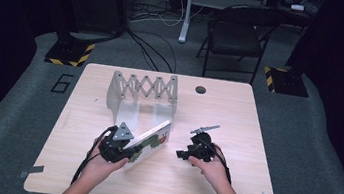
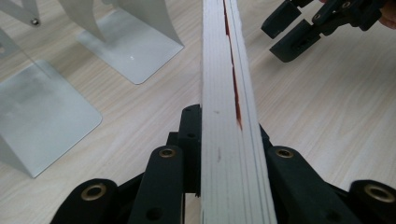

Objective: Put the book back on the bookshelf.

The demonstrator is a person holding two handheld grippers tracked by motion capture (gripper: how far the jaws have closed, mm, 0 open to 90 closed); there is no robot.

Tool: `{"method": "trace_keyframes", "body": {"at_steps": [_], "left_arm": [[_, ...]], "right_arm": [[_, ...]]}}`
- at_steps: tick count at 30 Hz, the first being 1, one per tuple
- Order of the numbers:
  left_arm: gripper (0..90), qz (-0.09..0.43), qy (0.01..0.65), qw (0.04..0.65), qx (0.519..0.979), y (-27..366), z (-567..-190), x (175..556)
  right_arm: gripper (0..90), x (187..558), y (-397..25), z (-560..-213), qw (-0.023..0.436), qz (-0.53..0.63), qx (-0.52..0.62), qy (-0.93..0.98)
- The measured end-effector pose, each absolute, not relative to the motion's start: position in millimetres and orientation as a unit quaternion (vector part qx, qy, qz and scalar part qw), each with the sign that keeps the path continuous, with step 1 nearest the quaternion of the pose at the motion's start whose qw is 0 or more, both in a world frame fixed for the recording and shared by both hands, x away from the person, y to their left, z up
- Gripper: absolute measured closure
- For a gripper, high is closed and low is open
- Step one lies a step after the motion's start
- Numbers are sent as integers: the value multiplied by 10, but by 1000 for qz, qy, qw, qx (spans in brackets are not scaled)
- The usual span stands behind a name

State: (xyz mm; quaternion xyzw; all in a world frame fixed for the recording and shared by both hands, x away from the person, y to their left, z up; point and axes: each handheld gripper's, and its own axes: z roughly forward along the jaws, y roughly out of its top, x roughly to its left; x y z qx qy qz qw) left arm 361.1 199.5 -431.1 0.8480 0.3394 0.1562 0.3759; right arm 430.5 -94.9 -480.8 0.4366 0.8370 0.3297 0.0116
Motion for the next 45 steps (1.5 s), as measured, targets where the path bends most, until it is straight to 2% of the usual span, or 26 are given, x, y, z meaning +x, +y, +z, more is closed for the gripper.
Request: {"method": "trace_keyframes", "body": {"at_steps": [45], "left_arm": [[756,203,425,382,795,2716,-4135,3672]], "right_arm": [[405,4323,-976,-4838,12,329,439,836]]}}
